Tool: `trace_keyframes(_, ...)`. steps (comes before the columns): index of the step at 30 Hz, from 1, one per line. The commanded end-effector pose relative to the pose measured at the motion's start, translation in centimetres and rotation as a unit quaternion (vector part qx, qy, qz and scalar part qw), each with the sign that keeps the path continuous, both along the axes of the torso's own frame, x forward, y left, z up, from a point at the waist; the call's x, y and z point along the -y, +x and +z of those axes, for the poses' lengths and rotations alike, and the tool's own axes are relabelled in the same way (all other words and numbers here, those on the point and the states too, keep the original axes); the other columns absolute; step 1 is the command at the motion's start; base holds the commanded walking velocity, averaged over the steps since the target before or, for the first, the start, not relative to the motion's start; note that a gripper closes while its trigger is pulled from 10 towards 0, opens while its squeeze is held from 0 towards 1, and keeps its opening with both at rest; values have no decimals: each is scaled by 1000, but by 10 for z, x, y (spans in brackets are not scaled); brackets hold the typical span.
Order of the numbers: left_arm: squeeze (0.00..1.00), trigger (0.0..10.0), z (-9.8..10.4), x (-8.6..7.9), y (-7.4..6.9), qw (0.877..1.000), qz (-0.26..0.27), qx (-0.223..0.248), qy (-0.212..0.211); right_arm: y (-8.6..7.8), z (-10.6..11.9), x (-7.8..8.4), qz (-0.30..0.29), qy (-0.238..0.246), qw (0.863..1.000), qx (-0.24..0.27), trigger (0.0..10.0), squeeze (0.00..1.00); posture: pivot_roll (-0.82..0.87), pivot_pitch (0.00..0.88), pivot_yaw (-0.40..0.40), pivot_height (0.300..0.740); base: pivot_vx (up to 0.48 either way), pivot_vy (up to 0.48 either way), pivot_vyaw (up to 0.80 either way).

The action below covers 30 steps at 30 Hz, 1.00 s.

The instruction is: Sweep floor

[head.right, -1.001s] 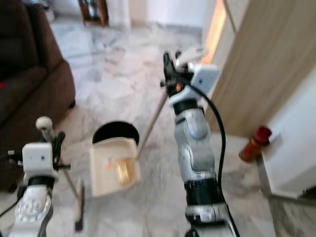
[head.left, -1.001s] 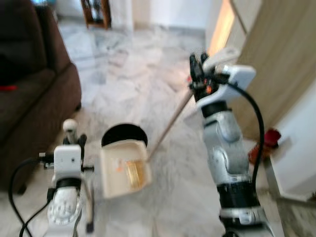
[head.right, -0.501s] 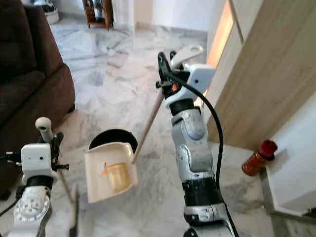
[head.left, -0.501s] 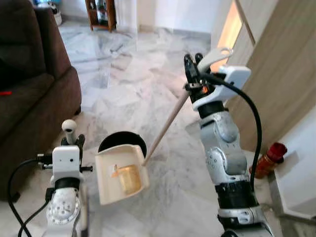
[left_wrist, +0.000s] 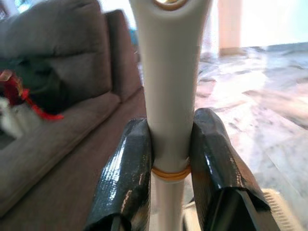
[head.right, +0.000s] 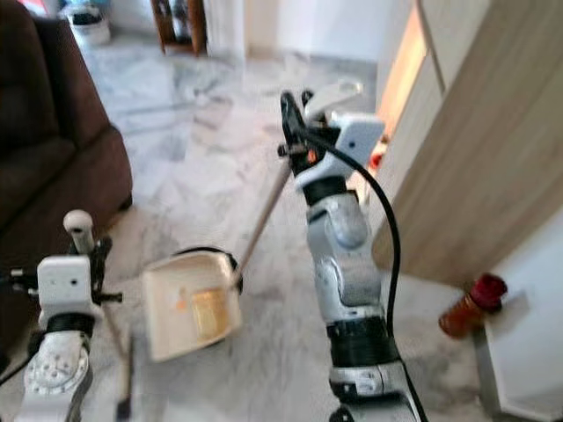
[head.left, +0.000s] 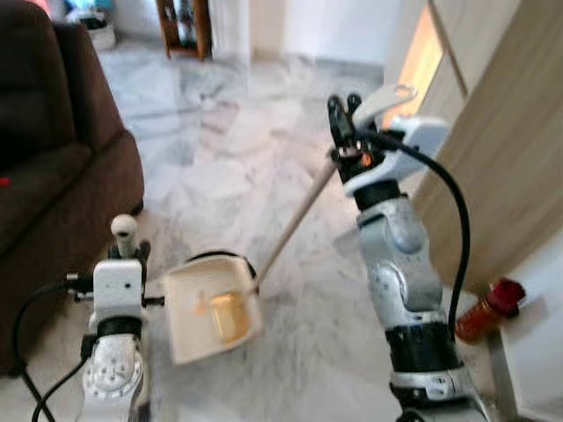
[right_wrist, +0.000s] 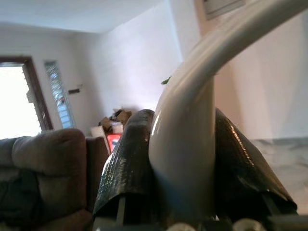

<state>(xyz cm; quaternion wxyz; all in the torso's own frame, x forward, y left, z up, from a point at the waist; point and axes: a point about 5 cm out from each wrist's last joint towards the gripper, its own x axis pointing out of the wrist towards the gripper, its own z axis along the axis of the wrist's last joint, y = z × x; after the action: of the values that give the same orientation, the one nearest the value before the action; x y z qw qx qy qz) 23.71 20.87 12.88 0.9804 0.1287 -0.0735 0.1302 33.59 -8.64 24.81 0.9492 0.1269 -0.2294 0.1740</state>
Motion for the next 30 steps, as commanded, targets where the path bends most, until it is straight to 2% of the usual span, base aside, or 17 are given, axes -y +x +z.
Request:
trace_keyframes(1, 0, 10000, 7, -2, -2, 1000, 3, 17, 16, -7, 18, -12, 29, 24, 999, 35, 10000, 0, 91, 87, -29, 740, 304, 0, 656)
trace_keyframes(4, 0, 10000, 6, -3, -3, 1000, 4, 15, 16, -7, 18, -12, 30, 25, 999, 35, 10000, 0, 90, 88, -29, 740, 307, 0, 560)
trace_keyframes(18, 0, 10000, 1, -12, -17, 1000, 15, 1, 26, -7, 21, -14, 34, 31, 998, 38, 10000, 0, 97, 89, -32, 740, 358, 0, 0)
trace_keyframes(26, 0, 10000, 2, -12, -17, 1000, 15, 2, 26, -7, 21, -13, 33, 32, 998, 38, 10000, 0, 94, 88, -30, 740, 319, 0, 0)
trace_keyframes(30, 0, 10000, 3, -9, -16, 1000, 6, 7, 26, -6, 20, -12, 28, 36, 998, 32, 10000, 0, 94, 82, -29, 740, 0, 0, 0)
